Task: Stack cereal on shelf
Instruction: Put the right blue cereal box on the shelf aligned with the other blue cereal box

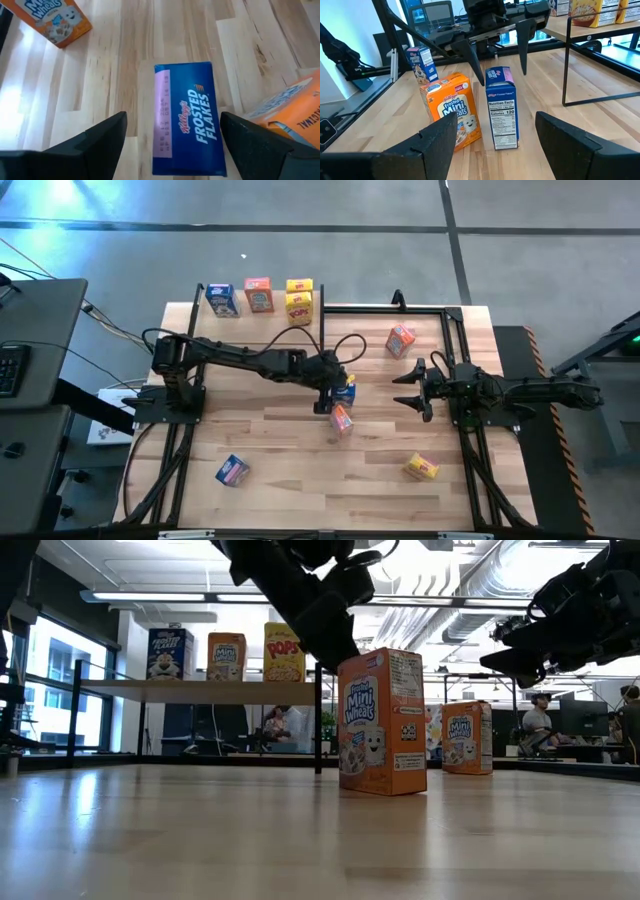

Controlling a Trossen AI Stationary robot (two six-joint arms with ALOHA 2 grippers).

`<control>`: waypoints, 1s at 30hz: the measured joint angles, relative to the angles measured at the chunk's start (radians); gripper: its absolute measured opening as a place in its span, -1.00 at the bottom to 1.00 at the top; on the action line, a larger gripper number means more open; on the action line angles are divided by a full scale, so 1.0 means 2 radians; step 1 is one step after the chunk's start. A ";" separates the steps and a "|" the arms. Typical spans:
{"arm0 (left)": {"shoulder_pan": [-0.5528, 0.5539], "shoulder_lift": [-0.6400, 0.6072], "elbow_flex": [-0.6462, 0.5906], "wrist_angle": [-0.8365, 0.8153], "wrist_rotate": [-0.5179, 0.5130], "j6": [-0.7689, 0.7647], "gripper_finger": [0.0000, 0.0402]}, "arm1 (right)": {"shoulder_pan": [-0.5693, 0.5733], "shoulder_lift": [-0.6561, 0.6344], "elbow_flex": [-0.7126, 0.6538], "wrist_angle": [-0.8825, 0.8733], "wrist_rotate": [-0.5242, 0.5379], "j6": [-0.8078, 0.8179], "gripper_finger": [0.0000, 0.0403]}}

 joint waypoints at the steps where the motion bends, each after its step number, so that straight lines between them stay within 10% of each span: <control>1: 0.000 0.000 0.000 -0.001 0.000 0.000 0.55 | 0.000 0.000 0.000 0.000 0.000 0.000 0.30; 30: 0.002 0.000 0.000 -0.016 0.030 0.004 -0.22 | 0.000 0.000 0.000 -0.002 0.000 0.000 0.30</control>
